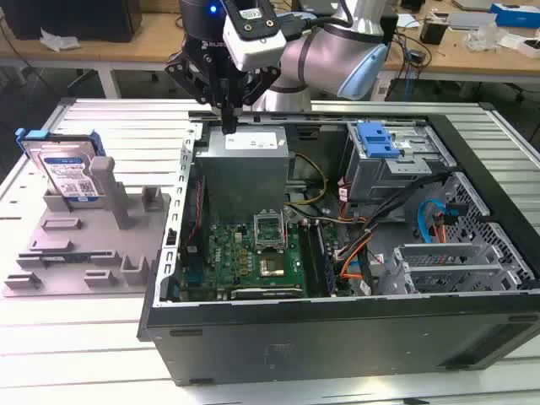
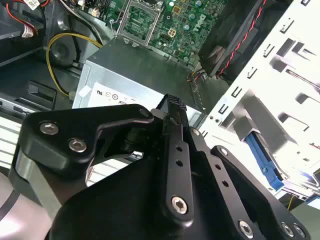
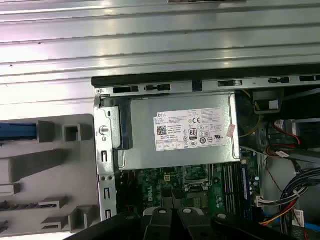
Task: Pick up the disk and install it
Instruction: 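Reach for the disk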
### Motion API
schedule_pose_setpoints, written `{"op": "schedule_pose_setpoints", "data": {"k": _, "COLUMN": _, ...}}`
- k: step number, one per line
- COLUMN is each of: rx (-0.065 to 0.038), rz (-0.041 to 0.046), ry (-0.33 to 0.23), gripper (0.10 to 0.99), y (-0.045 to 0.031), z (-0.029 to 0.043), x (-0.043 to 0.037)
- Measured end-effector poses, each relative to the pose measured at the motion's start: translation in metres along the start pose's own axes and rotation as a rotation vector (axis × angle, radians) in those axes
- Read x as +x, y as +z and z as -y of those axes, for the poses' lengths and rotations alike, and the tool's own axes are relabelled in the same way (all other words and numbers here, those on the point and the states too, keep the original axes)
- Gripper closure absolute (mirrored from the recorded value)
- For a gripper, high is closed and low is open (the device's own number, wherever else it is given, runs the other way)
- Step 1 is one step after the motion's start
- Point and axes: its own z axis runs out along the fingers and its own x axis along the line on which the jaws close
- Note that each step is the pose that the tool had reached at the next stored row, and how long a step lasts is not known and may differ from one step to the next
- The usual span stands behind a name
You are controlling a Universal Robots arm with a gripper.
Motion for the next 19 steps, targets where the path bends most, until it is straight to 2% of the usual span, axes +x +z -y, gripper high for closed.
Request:
{"op": "schedule_pose_setpoints", "data": {"k": 11, "rx": 0.000, "rz": 0.0001, "ry": 0.000, "gripper": 0.980, "y": 0.0000, "z": -0.0004, "x": 0.0001}}
{"op": "schedule_pose_setpoints", "data": {"k": 13, "rx": 0.000, "rz": 0.0000, "ry": 0.000, "gripper": 0.980, "y": 0.0000, "z": -0.0015, "x": 0.0025}}
{"op": "schedule_pose_setpoints", "data": {"k": 17, "rx": 0.000, "rz": 0.0001, "ry": 0.001, "gripper": 0.980, "y": -0.0002, "z": -0.0050, "x": 0.0199}}
{"op": "schedule_pose_setpoints", "data": {"k": 19, "rx": 0.000, "rz": 0.0001, "ry": 0.001, "gripper": 0.980, "y": -0.0004, "z": -0.0076, "x": 0.0375}}
